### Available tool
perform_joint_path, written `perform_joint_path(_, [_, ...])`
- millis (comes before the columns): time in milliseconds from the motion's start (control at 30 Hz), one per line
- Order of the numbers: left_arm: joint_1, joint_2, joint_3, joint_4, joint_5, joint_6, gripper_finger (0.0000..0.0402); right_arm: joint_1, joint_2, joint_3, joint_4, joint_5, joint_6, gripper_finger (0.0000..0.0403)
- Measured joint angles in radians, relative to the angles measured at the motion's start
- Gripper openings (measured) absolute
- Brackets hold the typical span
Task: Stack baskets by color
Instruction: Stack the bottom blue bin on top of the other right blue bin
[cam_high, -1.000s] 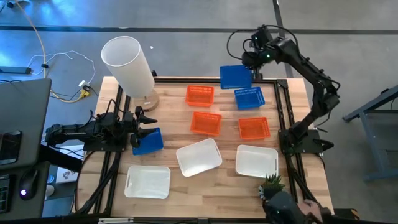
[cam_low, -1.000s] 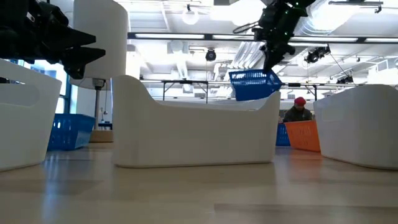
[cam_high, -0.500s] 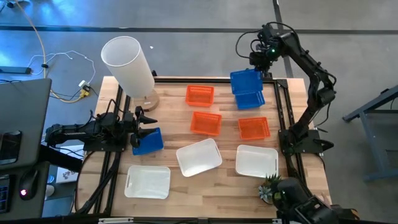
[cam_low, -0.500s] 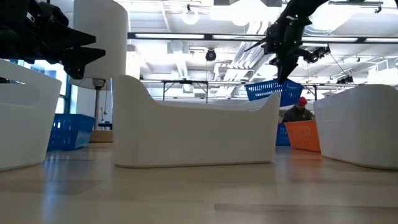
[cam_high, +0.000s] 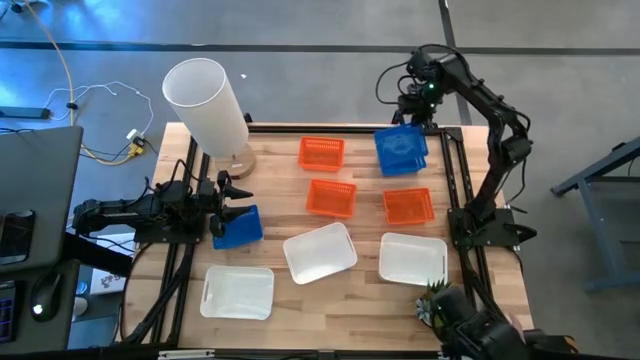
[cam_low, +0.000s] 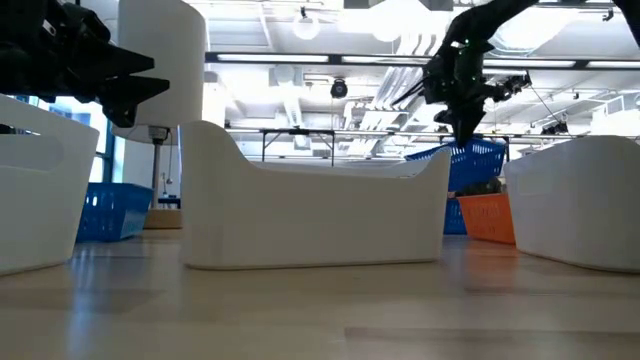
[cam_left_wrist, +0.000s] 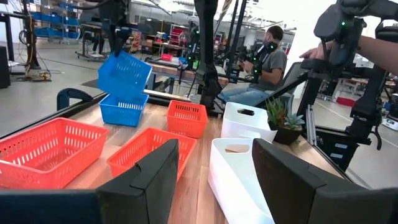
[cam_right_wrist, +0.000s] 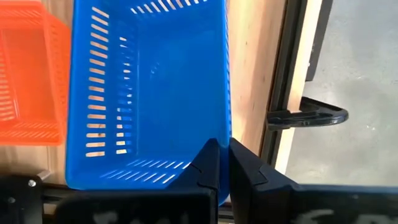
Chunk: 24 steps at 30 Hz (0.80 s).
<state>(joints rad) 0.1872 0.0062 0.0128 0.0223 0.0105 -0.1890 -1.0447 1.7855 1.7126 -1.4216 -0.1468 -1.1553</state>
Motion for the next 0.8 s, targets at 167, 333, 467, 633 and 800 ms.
perform_joint_path(167, [0.0,0.0,0.0,0.0,-0.003,0.0,0.0195,0.006,0.021,0.0,-0.001,0.018,0.021,0.0])
perform_joint_path(333, [0.0,0.0,0.0,0.0,-0.019,0.0,0.0195,0.01,0.041,-0.001,-0.011,0.029,0.03,0.0])
perform_joint_path(467, [0.0,0.0,0.0,0.0,-0.023,0.0,0.0195,0.017,0.056,-0.001,-0.014,0.025,0.04,0.0])
perform_joint_path(633, [0.0,0.0,0.0,0.0,-0.023,0.0,0.0195,0.02,0.067,-0.001,-0.015,0.026,0.055,0.0])
perform_joint_path(800, [0.0,0.0,0.0,0.0,-0.023,0.0,0.0195,0.024,0.068,-0.001,-0.015,0.028,0.056,0.0])
